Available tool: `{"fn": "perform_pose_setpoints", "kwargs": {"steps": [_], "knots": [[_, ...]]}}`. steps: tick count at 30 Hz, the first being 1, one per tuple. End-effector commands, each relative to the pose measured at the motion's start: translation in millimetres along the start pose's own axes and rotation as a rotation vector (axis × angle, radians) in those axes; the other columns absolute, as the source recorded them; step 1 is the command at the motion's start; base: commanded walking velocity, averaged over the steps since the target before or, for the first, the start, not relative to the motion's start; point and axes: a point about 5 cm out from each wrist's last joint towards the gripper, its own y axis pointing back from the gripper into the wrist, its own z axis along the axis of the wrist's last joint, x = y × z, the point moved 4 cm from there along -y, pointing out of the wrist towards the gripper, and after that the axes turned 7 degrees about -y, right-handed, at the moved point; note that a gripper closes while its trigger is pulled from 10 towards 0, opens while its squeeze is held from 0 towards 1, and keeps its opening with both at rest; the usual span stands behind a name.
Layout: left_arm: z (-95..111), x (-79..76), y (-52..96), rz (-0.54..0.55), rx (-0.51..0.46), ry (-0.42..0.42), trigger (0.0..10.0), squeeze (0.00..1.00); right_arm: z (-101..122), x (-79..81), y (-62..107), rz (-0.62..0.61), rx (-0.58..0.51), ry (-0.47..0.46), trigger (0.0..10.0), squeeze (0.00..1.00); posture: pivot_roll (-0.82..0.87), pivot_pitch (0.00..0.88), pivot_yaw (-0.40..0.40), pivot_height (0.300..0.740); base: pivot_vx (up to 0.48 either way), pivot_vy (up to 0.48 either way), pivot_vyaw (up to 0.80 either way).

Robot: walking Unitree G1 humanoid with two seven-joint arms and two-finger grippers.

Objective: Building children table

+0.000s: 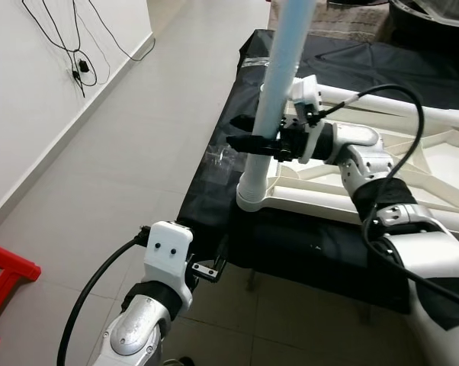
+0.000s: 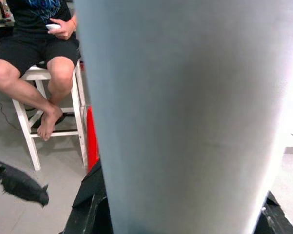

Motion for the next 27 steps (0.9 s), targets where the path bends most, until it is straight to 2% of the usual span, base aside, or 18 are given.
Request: {"fn": "perform_pose_setpoints", "kwargs": {"steps": [1, 6, 7, 8, 9, 11, 17, 19, 20, 24, 27], "knots": [[-4, -1.5, 3.2, -0.005, 0.023, -0.009, 10.0, 0.0, -48, 13.2, -11.9, 0.048, 0.095, -0.171, 10.0, 0.0, 0.16, 0.221, -0.029, 0.74, 0.0, 0.0, 0.0], [-4, -1.7, 3.9, -0.002, 0.024, -0.007, 10.0, 0.0, -48, 11.7, -18.3, 0.021, 0.087, -0.168, 10.0, 0.0, 0.17, 0.22, -0.034, 0.74, 0.0, 0.0, 0.0], [-4, -2.0, 4.1, -0.001, 0.024, -0.006, 10.0, 0.0, -47, 4.9, -22.4, -0.061, 0.064, -0.169, 10.0, 0.0, 0.17, 0.223, -0.036, 0.74, 0.0, 0.0, 0.0], [-4, -2.0, 4.1, -0.001, 0.024, -0.006, 10.0, 0.0, -47, 4.9, -22.4, -0.061, 0.064, -0.169, 10.0, 0.0, 0.17, 0.223, -0.036, 0.74, 0.0, 0.0, 0.0], [-4, -2.3, 4.1, 0.0, 0.024, -0.006, 10.0, 0.0, -46, 0.1, -24.6, -0.119, 0.048, -0.172, 10.0, 0.0, 0.17, 0.223, -0.036, 0.74, 0.0, 0.0, 0.0], [-4, -2.0, 3.7, 0.002, 0.025, -0.006, 10.0, 0.0, -49, -9.1, -21.9, -0.231, 0.032, -0.177, 10.0, 0.0, 0.17, 0.228, -0.035, 0.74, 0.0, 0.0, 0.0], [-5, -0.9, 2.9, 0.003, 0.027, -0.01, 10.0, 0.0, -53, -18.8, -10.4, -0.345, -0.001, -0.184, 10.0, 0.0, 0.17, 0.23, -0.034, 0.74, 0.0, 0.0, 0.0], [-5, -0.9, 2.9, 0.003, 0.027, -0.01, 10.0, 0.0, -53, -18.8, -10.4, -0.345, -0.001, -0.184, 10.0, 0.0, 0.17, 0.23, -0.034, 0.74, 0.0, 0.0, 0.0], [-5, -0.2, 2.8, 0.004, 0.026, -0.011, 10.0, 0.0, -53, -22.9, -3.8, -0.395, -0.023, -0.18, 10.0, 0.0, 0.16, 0.23, -0.033, 0.74, 0.0, 0.0, 0.0], [-4, 0.8, 1.6, 0.006, 0.024, -0.013, 10.0, 0.0, -57, -28.3, 2.0, -0.474, -0.009, -0.16, 10.0, 0.0, 0.16, 0.231, -0.03, 0.74, 0.0, 0.0, 0.0], [-4, 1.5, 0.4, 0.007, 0.021, -0.014, 10.0, 0.0, -62, -36.8, 4.1, -0.611, 0.036, -0.129, 10.0, 0.0, 0.16, 0.232, -0.028, 0.74, 0.0, 0.0, 0.0]]}}
